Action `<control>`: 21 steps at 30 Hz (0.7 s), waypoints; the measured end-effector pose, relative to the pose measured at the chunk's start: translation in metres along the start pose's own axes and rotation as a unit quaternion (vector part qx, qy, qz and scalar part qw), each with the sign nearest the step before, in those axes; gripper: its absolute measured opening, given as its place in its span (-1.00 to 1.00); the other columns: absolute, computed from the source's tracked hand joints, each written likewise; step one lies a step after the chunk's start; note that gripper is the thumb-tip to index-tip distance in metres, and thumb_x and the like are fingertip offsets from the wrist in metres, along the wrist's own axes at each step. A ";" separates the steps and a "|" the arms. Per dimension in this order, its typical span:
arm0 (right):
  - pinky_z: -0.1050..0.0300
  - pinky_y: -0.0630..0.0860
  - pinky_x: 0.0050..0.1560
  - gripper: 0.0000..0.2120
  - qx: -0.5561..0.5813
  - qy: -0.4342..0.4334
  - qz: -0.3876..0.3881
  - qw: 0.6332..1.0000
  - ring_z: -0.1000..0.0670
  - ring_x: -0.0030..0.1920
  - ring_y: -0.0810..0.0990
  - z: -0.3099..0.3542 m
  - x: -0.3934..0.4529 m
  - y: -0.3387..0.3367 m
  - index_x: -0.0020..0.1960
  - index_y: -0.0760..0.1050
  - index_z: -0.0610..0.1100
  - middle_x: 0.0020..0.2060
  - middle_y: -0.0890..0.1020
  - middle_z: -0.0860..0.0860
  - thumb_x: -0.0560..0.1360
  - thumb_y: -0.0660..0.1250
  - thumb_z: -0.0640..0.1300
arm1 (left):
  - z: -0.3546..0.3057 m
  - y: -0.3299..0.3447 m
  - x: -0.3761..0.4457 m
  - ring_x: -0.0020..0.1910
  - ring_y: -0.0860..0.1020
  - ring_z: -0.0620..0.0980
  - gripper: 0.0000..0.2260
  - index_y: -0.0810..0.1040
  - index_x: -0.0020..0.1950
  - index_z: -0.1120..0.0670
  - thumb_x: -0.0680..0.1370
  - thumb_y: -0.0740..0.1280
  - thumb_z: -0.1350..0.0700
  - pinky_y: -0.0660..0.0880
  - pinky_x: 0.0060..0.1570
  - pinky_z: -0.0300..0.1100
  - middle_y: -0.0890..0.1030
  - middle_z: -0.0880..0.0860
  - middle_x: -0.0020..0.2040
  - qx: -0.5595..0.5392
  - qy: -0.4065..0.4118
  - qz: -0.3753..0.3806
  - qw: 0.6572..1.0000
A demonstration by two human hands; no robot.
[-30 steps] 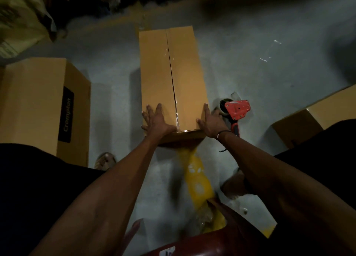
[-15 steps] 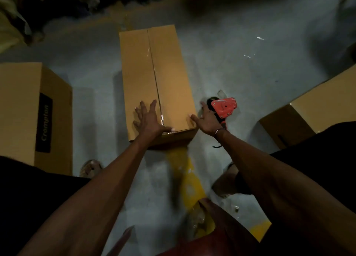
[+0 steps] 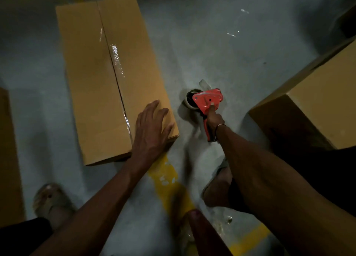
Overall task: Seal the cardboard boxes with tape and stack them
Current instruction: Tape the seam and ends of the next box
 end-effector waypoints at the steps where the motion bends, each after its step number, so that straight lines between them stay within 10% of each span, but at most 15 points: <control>1: -0.08 0.32 0.46 -0.12 -0.006 0.005 0.005 1.000 -0.28 0.41 0.44 0.000 0.005 0.005 0.50 0.35 -0.30 0.42 0.44 -0.32 0.61 -0.14 0.42 | 0.000 0.002 -0.001 0.56 0.27 0.18 -0.63 0.47 0.43 0.06 0.68 0.24 -0.09 0.29 0.46 0.18 0.30 0.14 0.57 0.000 -0.004 0.000 1.000; 12: -0.14 0.32 0.43 0.04 -0.006 0.034 -0.050 0.998 -0.28 0.33 0.47 0.023 -0.006 -0.002 0.40 0.48 -0.22 0.34 0.51 -0.27 0.43 -0.20 0.57 | -0.002 -0.010 0.003 0.59 0.21 0.14 -0.61 0.43 0.47 0.04 0.68 0.26 -0.09 0.25 0.51 0.10 0.25 0.13 0.61 -0.023 -0.008 0.079 0.997; 18: -0.19 0.43 0.34 0.10 0.010 -0.055 -0.036 0.998 -0.22 0.08 0.62 0.072 -0.052 -0.050 -0.24 0.72 -0.03 0.06 0.68 -0.16 0.16 -0.37 0.68 | -0.013 -0.070 0.009 0.45 0.40 0.16 -0.56 0.43 0.45 0.07 0.70 0.15 -0.18 0.35 0.42 0.06 0.29 0.12 0.57 -0.013 -0.050 0.130 0.990; 21: -0.06 0.54 0.19 0.14 -0.007 -0.114 -0.045 0.992 -0.20 0.05 0.64 0.113 -0.126 -0.085 -0.02 0.69 -0.12 0.05 0.69 -0.17 0.23 -0.37 0.64 | -0.026 -0.126 0.008 0.29 0.51 0.14 -0.64 0.51 0.34 0.10 0.70 0.19 -0.12 0.44 0.30 0.01 0.40 0.13 0.46 -0.002 -0.036 0.085 0.996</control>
Point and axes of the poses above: each hand's wrist, its own x-axis towards the middle knuckle, its own y-axis out of the palm, z = x × y, the point moved 6 cm from there along x, towards the middle knuckle
